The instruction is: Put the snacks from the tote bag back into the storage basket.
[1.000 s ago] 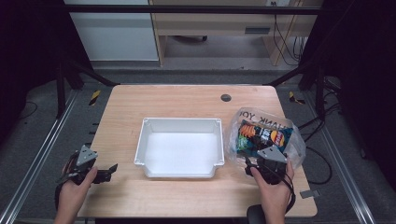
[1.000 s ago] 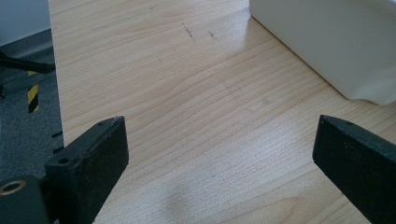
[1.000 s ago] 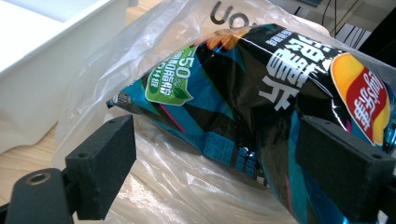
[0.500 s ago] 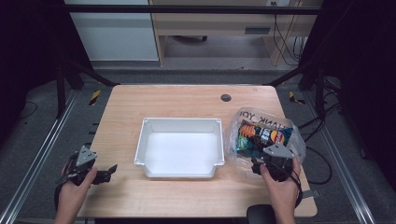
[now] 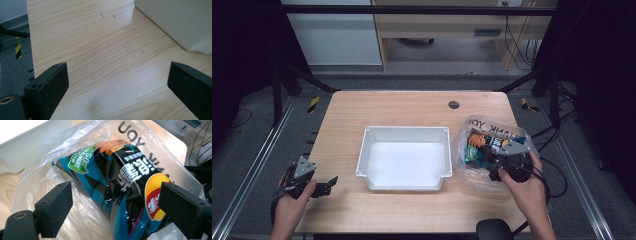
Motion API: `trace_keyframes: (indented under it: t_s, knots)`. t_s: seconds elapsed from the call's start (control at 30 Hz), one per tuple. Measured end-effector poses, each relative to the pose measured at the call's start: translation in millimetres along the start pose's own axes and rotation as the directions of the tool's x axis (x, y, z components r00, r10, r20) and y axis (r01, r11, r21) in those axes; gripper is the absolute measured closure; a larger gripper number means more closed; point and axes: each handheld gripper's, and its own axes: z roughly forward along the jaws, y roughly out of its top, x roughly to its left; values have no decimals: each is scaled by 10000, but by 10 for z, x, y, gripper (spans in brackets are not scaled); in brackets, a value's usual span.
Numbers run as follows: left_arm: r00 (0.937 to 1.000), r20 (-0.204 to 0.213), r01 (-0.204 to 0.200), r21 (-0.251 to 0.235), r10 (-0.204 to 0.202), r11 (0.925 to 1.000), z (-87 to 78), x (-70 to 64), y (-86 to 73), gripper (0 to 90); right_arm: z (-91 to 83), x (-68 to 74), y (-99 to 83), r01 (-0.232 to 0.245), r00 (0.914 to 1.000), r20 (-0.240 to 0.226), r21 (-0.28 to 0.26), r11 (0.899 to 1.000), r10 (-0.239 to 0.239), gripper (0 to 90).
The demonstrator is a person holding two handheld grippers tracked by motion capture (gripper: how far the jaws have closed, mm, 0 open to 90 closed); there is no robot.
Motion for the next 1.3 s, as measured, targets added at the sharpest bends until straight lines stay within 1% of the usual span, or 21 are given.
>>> trace_keyframes:
  t_s: [0.07,0.1,0.17,0.23,0.27,0.4,0.47,0.53,0.57,0.6,0.63,0.73,0.8,0.87,0.97,1.03,1.1,1.13,1.2,1.27,1.3]
  knots:
    - [10000,2,5,-2,-5,10000,5,-7,0,31,-4,-62,62,363,9993,-78,88,9993,-363,126]
    - [10000,10,16,-3,-16,10000,7,-10,0,31,-4,-62,62,363,9993,-78,88,9993,-363,126]
    - [10000,32,-15,18,15,10000,10,-14,0,31,-5,-116,115,614,9979,-210,143,9980,-611,131]
    - [10000,25,3,2,-3,10000,11,-16,0,31,-6,-136,132,694,9973,-244,194,9974,-689,135]
    - [10000,25,-4,3,4,10000,11,-17,0,31,-3,-188,165,861,9958,-320,267,9959,-852,136]
    - [10000,31,-37,40,37,10000,13,-20,0,31,-2,-263,205,980,9945,-418,437,9942,-961,146]
    - [10000,38,-54,67,54,10000,15,-23,0,31,5,-307,232,1140,9922,-546,411,9926,-1117,146]
    - [10000,34,-42,72,42,10000,20,-26,-1,31,3,-336,265,1277,9904,-607,540,9903,-1244,141]
    - [10000,42,-52,86,51,9999,21,-26,0,31,21,-362,295,1479,9867,-767,611,9871,-1431,131]
    - [10000,43,-55,88,54,9999,21,-27,0,31,21,-362,295,1479,9867,-767,611,9871,-1431,131]
    - [10000,46,-66,88,65,9999,22,-29,0,31,48,-380,318,1638,9838,-868,776,9834,-1570,116]
    - [10000,47,-74,89,74,9999,21,-29,1,31,87,-408,334,1665,9826,-970,786,9829,-1587,113]
    - [10000,46,-54,95,54,9999,22,-28,-1,31,131,-433,349,1759,9805,-1042,895,9803,-1664,108]
    - [10000,39,-48,93,48,9999,22,-27,-2,31,173,-466,364,1609,9822,-1128,924,9826,-1502,99]
    - [10000,39,-49,94,49,9999,23,-28,-2,31,196,-474,376,1602,9821,-1146,906,9829,-1495,99]
    - [10000,48,-66,105,65,9999,25,-30,-1,31,211,-495,402,1621,9790,-1395,883,9828,-1489,78]
    - [10000,50,-68,95,68,9999,23,-33,0,31,214,-503,410,1637,9784,-1413,850,9828,-1507,77]
    - [10000,58,-70,92,70,9999,22,-33,0,31,218,-512,419,1710,9757,-1535,856,9815,-1566,77]
    - [10000,41,-60,90,60,9999,22,-30,-1,31,227,-519,439,1802,9743,-1524,877,9797,-1656,77]
    - [10000,28,-44,76,44,10000,19,-26,-1,31,250,-529,464,1794,9707,-1776,868,9799,-1620,72]
    - [10000,24,-53,75,53,10000,18,-25,-1,31,264,-529,468,1885,9684,-1835,940,9776,-1691,72]
